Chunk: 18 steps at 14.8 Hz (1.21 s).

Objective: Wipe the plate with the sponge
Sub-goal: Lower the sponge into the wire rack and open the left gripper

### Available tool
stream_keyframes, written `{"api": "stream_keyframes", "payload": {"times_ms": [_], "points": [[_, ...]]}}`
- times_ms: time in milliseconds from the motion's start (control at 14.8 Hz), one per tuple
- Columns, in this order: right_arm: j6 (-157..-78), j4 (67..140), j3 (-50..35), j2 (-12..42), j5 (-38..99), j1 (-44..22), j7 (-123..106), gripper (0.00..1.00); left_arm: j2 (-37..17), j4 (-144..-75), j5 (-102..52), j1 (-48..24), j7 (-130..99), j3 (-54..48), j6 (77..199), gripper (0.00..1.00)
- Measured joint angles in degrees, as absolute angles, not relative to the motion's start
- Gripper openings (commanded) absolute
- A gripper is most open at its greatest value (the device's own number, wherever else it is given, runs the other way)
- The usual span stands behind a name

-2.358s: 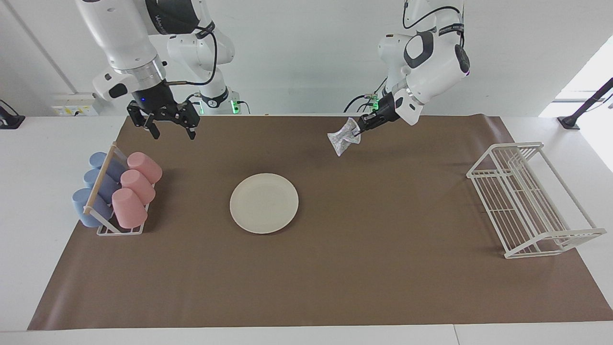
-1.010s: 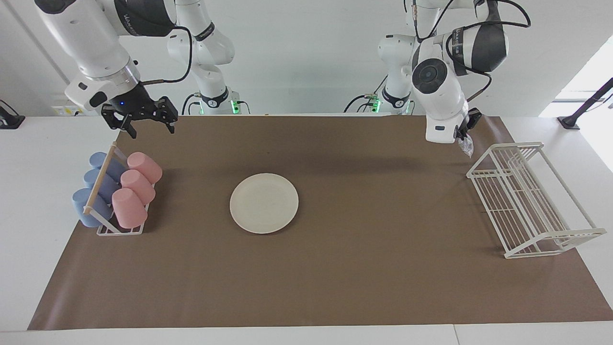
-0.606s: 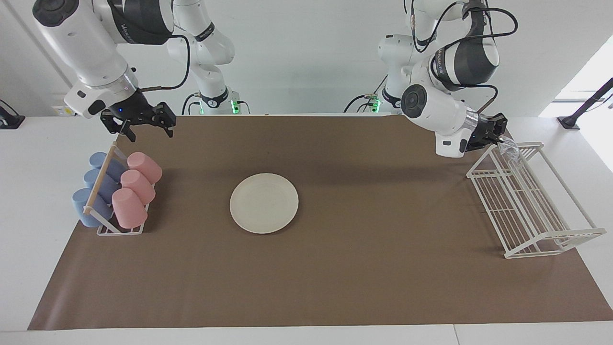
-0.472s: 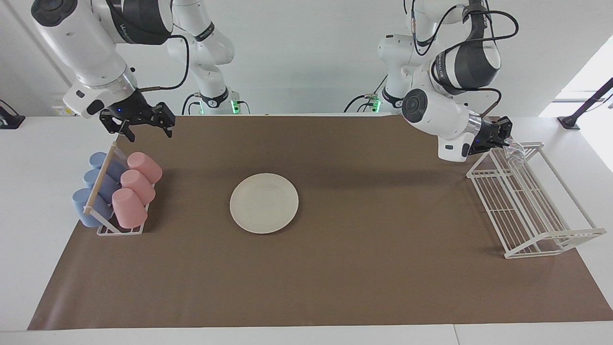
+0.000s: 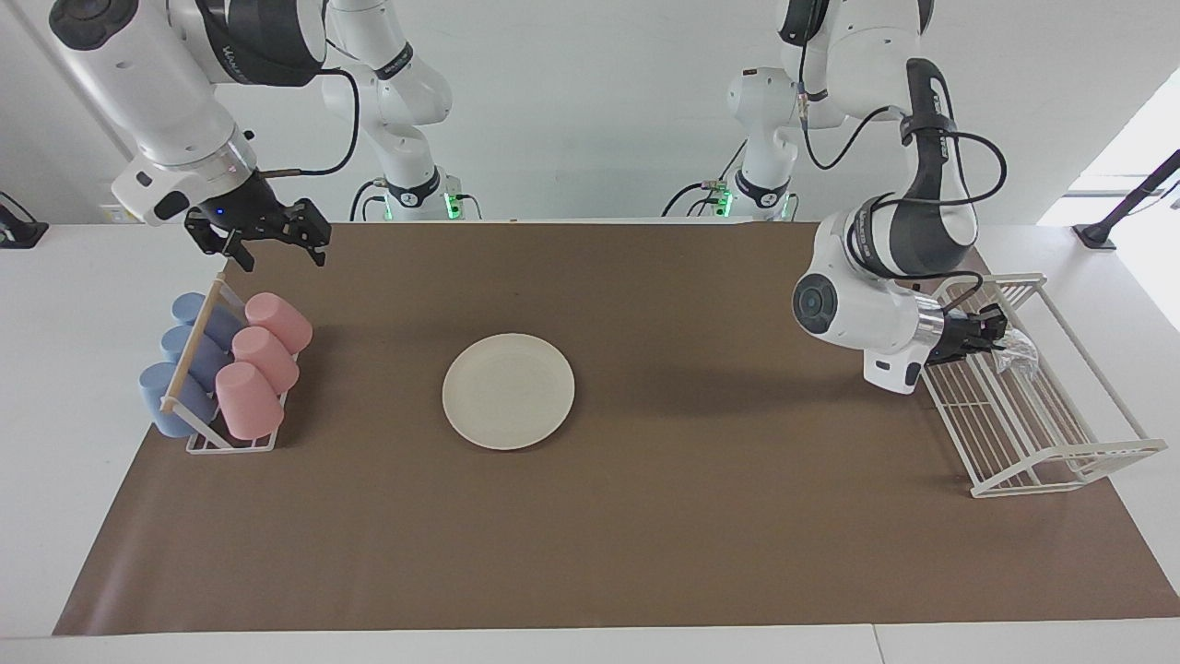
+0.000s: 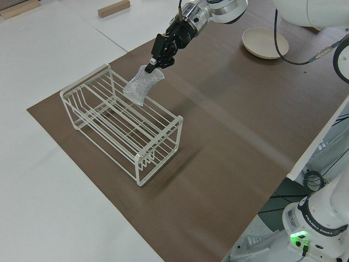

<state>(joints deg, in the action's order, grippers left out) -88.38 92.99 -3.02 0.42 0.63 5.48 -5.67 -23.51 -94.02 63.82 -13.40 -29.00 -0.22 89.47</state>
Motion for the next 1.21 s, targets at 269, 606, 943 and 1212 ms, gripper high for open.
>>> {"api": "stream_keyframes", "payload": {"times_ms": [269,606,943,1212], "points": [[-88.38,92.99,-3.02,0.32,0.64,5.48,-5.56,1.0,-25.39,-91.31,64.01,-11.88,-28.97,-0.19,90.4,0.0],[-88.38,92.99,-3.02,0.28,0.67,5.48,-5.52,1.0,-25.44,-92.21,64.0,-11.03,-33.21,-0.19,92.63,0.0],[-88.38,92.99,-2.99,0.21,0.67,5.49,-5.02,1.0,-25.46,-92.73,63.97,-9.94,-33.92,-0.17,93.75,0.99],[-88.38,92.99,-2.97,0.19,0.67,5.54,-4.69,1.0,-25.46,-92.73,63.69,-9.94,-34.13,-0.23,93.76,1.0]]}}
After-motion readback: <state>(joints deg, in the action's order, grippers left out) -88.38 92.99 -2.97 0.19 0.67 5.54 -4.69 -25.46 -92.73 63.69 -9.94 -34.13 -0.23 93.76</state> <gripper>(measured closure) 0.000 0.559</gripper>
